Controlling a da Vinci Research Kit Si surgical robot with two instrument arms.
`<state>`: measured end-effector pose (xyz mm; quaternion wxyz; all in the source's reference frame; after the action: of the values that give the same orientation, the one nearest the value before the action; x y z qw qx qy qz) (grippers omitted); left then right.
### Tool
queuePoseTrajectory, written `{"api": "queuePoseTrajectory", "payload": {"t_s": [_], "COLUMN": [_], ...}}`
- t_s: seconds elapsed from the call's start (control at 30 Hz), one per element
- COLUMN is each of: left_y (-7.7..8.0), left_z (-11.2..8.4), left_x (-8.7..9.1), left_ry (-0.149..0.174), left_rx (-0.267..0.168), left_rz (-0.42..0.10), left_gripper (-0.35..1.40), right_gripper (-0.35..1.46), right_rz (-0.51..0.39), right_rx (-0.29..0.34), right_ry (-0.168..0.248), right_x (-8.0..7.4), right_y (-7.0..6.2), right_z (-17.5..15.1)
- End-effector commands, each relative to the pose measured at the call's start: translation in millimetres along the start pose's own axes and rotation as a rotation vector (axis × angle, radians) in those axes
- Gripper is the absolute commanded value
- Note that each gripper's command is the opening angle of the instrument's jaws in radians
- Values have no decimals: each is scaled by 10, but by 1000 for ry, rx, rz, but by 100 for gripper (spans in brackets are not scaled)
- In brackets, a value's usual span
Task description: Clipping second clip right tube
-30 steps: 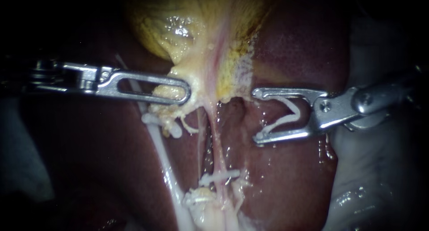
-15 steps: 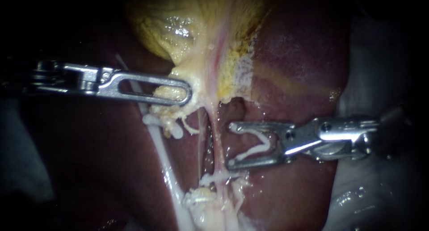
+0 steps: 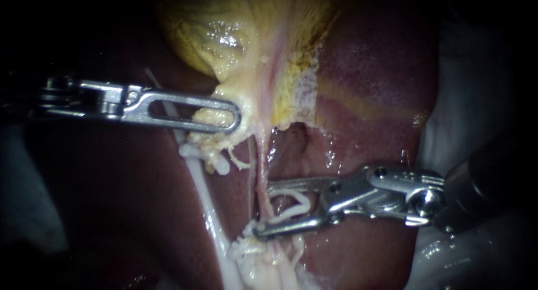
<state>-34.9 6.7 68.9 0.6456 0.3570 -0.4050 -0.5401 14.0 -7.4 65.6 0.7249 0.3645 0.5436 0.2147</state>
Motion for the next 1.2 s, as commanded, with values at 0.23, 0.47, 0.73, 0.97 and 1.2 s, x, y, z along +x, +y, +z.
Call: {"api": "queuePoseTrajectory", "payload": {"t_s": [0.23,0.47,0.73,0.97,1.2], "left_y": [0,0,0,0,0], "left_z": [0,0,0,0,0], "left_x": [0,0,0,0,0], "left_ry": [0,0,0,0,0], "left_rx": [0,0,0,0,0], "left_rz": [0,0,0,0,0], "left_gripper": [-35,-35,-35,-35,-35], "right_gripper": [42,36,-19,-35,-35], "right_rz": [28,57,104,116,114], "right_rx": [-1,4,8,11,13], "right_ry": [-4,1,0,-1,-2], "right_x": [-9,-9,-10,-11,-13], "right_y": [-2,-2,-2,-1,-4], "right_z": [11,11,5,0,-2]}}
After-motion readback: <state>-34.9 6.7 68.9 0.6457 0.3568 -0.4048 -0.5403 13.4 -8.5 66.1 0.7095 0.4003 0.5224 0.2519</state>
